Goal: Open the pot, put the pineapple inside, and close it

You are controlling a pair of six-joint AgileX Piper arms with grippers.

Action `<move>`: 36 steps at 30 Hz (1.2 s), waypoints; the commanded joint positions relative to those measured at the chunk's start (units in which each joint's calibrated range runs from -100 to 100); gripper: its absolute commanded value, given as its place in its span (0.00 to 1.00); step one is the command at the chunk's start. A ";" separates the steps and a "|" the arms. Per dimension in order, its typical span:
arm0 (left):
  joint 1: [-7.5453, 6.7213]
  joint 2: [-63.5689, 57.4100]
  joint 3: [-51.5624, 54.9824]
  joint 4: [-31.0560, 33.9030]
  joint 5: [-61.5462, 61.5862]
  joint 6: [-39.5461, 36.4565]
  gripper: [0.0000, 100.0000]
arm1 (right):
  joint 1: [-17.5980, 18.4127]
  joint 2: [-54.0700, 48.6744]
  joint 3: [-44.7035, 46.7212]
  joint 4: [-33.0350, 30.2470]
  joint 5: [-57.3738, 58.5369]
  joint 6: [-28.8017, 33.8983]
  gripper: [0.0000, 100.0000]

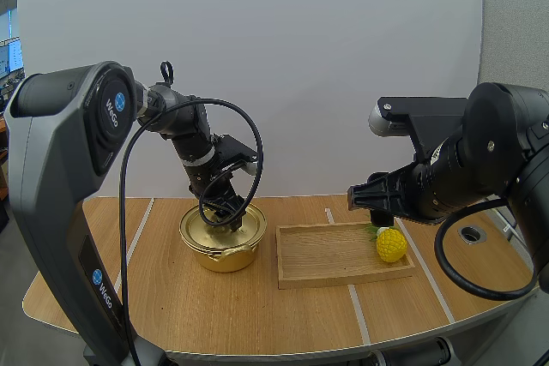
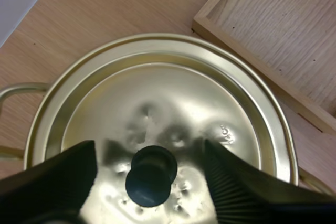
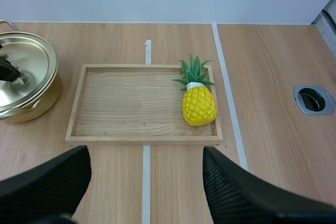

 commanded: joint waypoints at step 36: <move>-0.17 -29.21 -47.04 10.91 17.24 -12.92 0.00 | -0.01 -0.10 -0.66 -0.30 0.00 -0.77 1.00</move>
